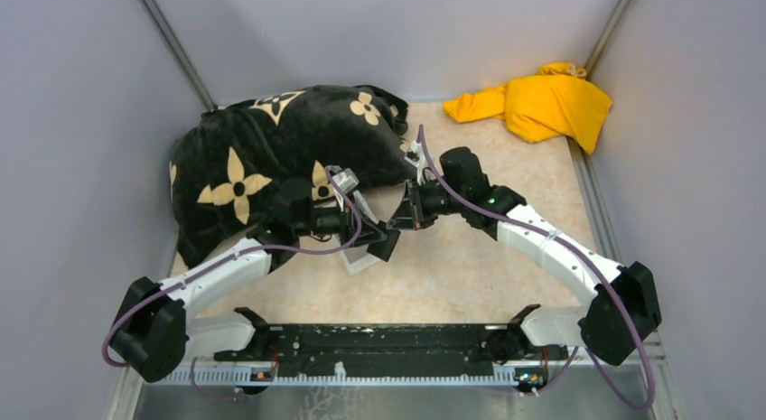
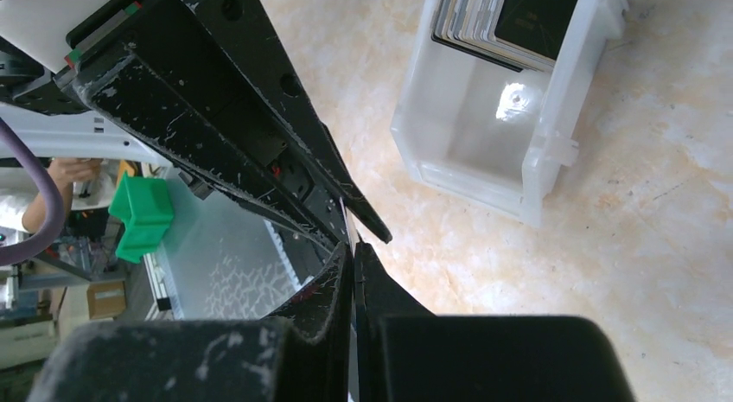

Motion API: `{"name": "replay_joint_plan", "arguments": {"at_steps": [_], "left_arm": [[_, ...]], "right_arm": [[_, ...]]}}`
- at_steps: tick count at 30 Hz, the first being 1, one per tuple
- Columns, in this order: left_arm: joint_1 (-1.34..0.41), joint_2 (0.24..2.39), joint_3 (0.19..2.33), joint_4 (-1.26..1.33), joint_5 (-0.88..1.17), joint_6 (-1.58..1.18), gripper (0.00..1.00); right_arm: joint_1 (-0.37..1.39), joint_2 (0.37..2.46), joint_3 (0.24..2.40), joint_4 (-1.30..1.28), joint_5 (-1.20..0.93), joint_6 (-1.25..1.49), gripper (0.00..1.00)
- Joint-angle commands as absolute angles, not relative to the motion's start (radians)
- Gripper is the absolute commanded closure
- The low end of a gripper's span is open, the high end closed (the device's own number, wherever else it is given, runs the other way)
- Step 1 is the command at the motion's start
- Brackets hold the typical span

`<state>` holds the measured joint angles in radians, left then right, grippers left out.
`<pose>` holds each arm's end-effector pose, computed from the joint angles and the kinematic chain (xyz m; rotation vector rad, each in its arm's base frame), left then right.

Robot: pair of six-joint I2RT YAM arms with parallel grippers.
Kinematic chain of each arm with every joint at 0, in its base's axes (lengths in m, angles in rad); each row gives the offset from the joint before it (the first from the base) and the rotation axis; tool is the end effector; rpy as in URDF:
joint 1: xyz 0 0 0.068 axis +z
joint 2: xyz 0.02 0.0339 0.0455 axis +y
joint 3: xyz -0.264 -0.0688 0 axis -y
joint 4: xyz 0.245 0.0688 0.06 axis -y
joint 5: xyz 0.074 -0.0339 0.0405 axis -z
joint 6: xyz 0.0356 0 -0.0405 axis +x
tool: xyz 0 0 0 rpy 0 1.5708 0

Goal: Put the credit cards into the card holder
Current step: Pick up the credit card from the storage box.

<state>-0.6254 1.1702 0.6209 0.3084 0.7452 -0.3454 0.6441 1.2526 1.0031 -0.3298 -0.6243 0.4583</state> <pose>0.1923 -0.1686 0.2560 0.8312 1.7778 -1.3351 0.2080 0.1822 0.3056 -0.6093 2.2392 1.2759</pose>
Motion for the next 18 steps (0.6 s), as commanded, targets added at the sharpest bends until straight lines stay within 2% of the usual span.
{"name": "replay_joint_plan", "arguments": {"at_steps": [1, 4, 10, 11, 17, 18], "left_arm": [[-0.611, 1.208, 0.635, 0.373, 0.833, -0.378, 0.78], [-0.606, 1.234, 0.642, 0.385, 0.875, -0.394, 0.99], [-0.593, 1.242, 0.623, 0.417, 0.845, -0.431, 1.0], [-0.591, 1.237, 0.624, 0.403, 0.804, -0.429, 1.0], [-0.589, 1.202, 0.641, 0.264, 0.404, -0.426, 1.0], [-0.589, 1.201, 0.647, 0.243, 0.349, -0.435, 1.0]], "right_arm": [[0.62, 1.246, 1.034, -0.225, -0.684, 0.496, 1.0], [0.61, 1.245, 1.036, -0.217, -0.69, 0.503, 1.0], [0.606, 1.243, 1.038, -0.206, -0.682, 0.502, 1.0], [0.606, 1.24, 1.044, -0.217, -0.659, 0.488, 0.97], [0.606, 1.234, 1.114, -0.307, -0.426, 0.414, 0.55], [0.606, 1.241, 1.129, -0.309, -0.391, 0.41, 0.52]]}}
